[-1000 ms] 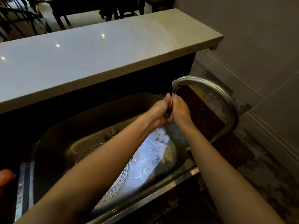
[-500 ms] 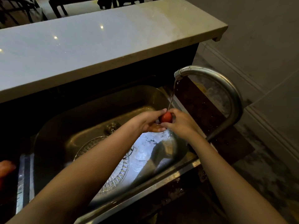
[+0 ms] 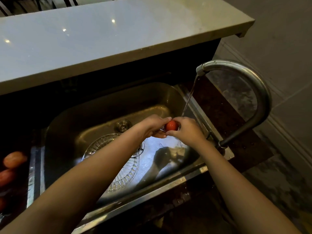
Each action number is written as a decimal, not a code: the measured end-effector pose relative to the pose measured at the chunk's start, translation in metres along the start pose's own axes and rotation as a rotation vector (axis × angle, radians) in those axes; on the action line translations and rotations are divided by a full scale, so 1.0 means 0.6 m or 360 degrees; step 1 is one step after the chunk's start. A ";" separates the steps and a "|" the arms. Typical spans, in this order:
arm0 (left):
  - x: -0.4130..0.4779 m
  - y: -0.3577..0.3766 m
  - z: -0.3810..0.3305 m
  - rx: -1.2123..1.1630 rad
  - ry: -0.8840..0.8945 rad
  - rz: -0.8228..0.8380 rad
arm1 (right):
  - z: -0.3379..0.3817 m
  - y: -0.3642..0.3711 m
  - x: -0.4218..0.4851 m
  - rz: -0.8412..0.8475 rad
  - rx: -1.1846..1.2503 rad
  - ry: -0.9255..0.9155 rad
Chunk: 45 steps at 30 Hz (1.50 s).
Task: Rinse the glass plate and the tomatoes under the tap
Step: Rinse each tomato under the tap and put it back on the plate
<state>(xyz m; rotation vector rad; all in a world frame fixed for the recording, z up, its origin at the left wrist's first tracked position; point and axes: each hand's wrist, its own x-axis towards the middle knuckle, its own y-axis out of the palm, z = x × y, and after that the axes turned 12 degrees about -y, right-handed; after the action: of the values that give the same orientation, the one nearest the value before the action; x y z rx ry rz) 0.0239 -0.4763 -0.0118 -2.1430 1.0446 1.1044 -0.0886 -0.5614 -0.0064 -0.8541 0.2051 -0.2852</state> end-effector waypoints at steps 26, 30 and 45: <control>-0.125 -0.189 0.259 0.0533 0.0399 -0.1101 | 0.097 0.224 0.056 0.0527 0.0030 -0.0234; -0.197 -0.260 0.399 0.0954 0.0468 -0.1430 | 0.121 0.307 0.076 0.0661 -0.0124 -0.0315; -0.211 -0.282 0.547 0.1245 0.0418 -0.1613 | 0.134 0.471 0.086 0.1083 -0.0521 -0.0597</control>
<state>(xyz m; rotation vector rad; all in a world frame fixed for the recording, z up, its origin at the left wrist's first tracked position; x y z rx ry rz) -0.0323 -0.0939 -0.0681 -1.7488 0.2573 -0.0763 0.0301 -0.3451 -0.1746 -1.0890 0.1817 0.5566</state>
